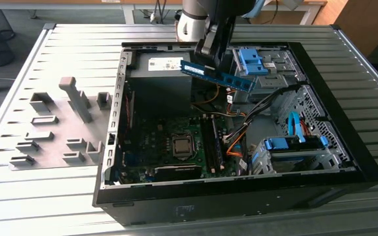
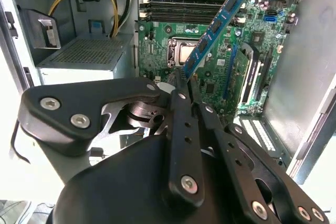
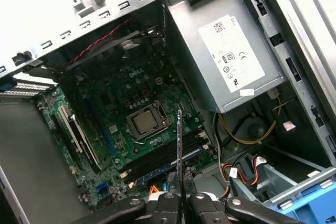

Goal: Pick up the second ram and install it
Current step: 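Insert the second ram into the second slot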

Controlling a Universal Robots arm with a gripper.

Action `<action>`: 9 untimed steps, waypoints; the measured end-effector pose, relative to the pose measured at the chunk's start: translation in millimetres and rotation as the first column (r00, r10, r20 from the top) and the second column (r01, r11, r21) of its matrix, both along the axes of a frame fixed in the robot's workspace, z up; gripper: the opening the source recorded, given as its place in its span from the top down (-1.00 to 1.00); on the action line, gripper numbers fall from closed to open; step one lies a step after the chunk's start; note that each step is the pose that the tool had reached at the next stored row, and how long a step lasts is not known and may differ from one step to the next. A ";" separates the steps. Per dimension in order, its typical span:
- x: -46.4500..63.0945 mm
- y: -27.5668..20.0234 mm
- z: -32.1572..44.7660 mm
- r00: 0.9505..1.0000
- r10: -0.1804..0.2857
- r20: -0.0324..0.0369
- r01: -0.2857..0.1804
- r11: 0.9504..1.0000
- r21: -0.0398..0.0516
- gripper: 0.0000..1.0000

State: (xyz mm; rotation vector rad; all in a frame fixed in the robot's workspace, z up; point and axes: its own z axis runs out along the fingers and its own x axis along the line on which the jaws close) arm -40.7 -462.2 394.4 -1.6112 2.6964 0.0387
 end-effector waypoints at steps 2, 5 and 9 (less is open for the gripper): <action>0.0 0.0 0.0 1.000 0.000 0.000 0.000 1.000 0.000 0.72; 0.0 0.0 -0.1 1.000 -0.023 0.000 0.023 1.000 0.000 0.72; 0.1 0.0 -0.8 0.996 -0.094 0.000 0.094 0.996 0.000 0.72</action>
